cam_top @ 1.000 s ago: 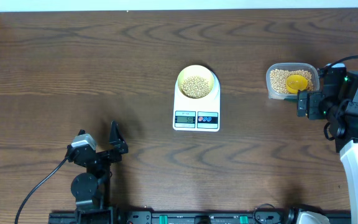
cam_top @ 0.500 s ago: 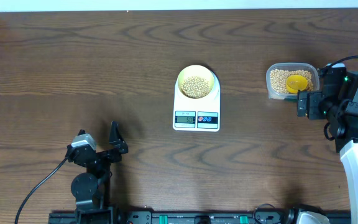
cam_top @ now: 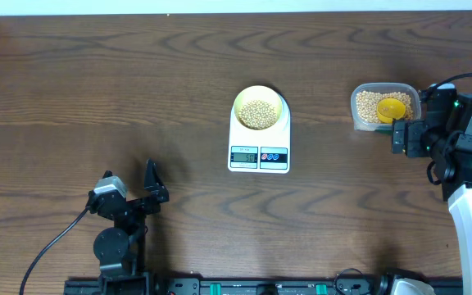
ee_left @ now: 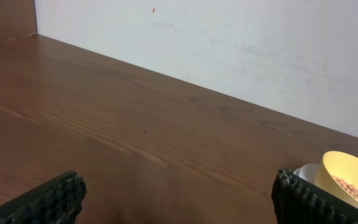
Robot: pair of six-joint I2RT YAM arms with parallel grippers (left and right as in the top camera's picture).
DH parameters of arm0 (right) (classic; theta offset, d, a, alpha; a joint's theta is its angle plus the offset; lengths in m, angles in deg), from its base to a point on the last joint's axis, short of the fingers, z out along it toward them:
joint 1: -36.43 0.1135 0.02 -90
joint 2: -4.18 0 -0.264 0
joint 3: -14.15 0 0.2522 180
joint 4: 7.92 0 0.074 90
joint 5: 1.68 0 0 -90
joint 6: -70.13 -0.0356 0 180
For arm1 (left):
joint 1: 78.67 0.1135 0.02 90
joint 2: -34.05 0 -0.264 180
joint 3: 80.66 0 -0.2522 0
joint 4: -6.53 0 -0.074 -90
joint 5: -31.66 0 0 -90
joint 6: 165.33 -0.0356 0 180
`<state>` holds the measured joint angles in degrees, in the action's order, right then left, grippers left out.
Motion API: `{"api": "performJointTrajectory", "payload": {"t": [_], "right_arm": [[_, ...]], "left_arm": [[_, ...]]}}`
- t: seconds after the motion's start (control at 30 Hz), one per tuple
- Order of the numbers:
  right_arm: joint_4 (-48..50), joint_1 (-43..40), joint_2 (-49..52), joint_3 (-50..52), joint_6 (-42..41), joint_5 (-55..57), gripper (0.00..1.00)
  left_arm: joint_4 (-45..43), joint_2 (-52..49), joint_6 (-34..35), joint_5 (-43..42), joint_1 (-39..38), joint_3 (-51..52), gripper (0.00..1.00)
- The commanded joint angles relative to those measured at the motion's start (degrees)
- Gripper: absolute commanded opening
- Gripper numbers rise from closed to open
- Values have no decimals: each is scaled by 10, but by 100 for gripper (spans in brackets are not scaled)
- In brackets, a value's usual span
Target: Scoop item into bowl and weigh 50g on scale
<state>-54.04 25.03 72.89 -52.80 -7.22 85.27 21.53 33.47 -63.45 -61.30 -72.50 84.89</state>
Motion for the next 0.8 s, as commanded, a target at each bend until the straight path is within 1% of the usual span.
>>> {"api": "performJointTrajectory", "payload": {"t": [0.0, 0.17, 0.27, 0.37, 0.47, 0.67, 0.77], "right_arm": [[-3, -1, -12, -3, 7, -3, 99], [-1, -1, -43, 14, -2, -33, 99], [46, -1, -78, 61, -2, -41, 99], [130, 0, -115, 134, -4, -53, 99], [238, 9, -153, 221, -4, -66, 99], [432, 51, -220, 365, -3, -67, 99], [487, 66, -254, 414, -1, -63, 99]], "left_arm": [[28, 3, 3, 11, 3, 5, 98], [28, 3, 3, 11, 3, 5, 97], [28, 3, 3, 11, 3, 5, 98], [28, 3, 3, 11, 3, 5, 98], [28, 3, 3, 11, 3, 5, 98], [28, 3, 3, 11, 3, 5, 98], [28, 3, 3, 11, 3, 5, 98]]}}
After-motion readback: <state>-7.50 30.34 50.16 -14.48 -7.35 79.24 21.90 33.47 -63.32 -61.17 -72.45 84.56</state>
